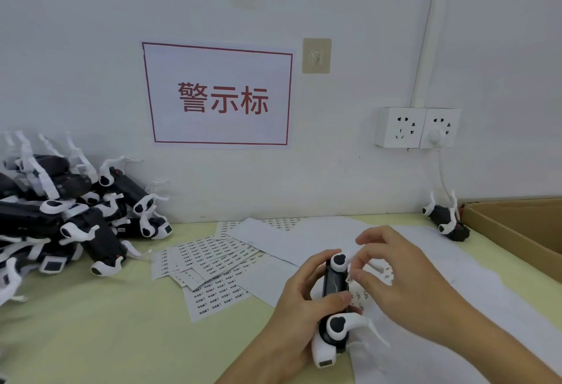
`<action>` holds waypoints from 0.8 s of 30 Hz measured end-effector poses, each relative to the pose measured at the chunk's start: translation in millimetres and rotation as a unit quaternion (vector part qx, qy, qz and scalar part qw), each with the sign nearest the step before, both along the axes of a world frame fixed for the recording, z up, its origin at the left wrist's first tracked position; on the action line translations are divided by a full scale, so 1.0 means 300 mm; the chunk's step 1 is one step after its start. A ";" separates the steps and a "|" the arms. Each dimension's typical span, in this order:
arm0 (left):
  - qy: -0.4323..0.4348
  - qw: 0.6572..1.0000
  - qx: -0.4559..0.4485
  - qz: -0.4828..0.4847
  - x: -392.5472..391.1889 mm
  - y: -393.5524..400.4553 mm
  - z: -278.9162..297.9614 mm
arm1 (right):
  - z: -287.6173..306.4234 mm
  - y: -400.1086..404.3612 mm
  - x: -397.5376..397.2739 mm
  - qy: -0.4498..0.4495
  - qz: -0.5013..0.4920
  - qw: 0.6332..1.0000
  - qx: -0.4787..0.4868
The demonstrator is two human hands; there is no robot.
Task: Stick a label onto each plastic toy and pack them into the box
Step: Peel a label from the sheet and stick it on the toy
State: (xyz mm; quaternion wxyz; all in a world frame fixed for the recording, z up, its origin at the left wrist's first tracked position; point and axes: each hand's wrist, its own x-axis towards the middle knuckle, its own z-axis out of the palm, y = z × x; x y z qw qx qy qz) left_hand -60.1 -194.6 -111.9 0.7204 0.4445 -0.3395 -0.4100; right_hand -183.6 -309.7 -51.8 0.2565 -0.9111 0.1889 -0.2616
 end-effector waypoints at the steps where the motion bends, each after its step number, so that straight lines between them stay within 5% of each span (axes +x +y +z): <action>1: 0.000 1.000 0.002 0.002 0.000 0.001 0.001 | 0.017 -0.004 0.008 0.018 0.008 1.000 -0.012; 24: -0.008 0.999 0.003 0.048 -0.015 0.009 0.024 | 0.028 -0.029 0.081 0.090 0.013 0.994 -0.055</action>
